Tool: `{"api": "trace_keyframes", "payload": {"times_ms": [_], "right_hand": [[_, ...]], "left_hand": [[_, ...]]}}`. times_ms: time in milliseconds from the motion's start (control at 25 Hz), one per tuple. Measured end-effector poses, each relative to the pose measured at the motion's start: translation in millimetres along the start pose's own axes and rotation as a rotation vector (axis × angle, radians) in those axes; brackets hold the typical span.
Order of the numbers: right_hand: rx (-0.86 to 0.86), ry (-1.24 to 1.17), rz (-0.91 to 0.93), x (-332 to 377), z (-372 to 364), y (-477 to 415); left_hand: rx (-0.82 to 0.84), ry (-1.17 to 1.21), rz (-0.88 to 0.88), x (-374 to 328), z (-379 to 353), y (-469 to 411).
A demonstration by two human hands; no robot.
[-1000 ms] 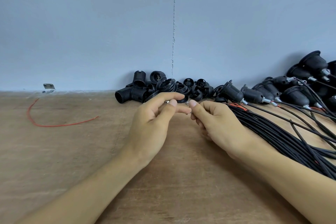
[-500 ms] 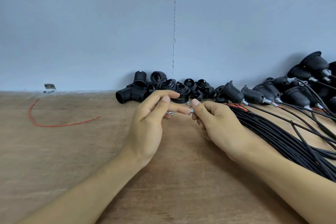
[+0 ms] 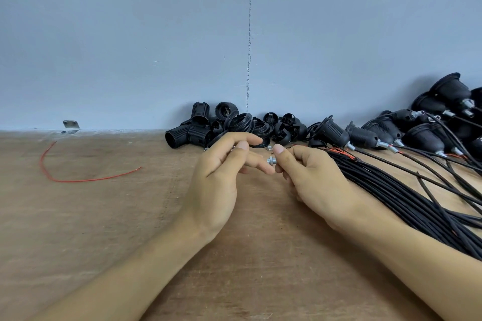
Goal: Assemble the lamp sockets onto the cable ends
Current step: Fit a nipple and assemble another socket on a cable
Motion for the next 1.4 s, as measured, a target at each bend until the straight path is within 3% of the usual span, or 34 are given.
{"api": "trace_keyframes", "payload": {"times_ms": [200, 320, 440, 840, 1200, 1400], "right_hand": [[0.024, -0.028, 0.005, 0, -3, 0], [0.039, -0.035, 0.014, 1, -6, 1], [0.003, 0.032, 0.008, -1, -2, 0], [-0.011, 0.028, -0.017, -3, 1, 0], [-0.005, 0.024, -0.004, -3, -1, 2], [-0.009, 0.082, 0.071, 6, 0, 6]], "left_hand": [[-0.083, -0.034, 0.052, 10, 11, 0], [-0.048, -0.014, 0.138, 20, 8, -1], [0.028, -0.02, 0.105, 15, 0, -1], [-0.078, -0.048, 0.141, 25, 15, -2], [-0.091, -0.243, 0.23, 44, 20, -1], [-0.091, -0.394, 0.185, 43, 20, -5]]}}
Point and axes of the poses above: each hand's wrist, its own y-axis away from the middle knuckle, its own z-axis out of the back of the hand, x = y × z, the point moved 10 cm from there along -y, towards the middle knuckle, and after that the axes turned 5 degrees about y, right-handed, at the moved point
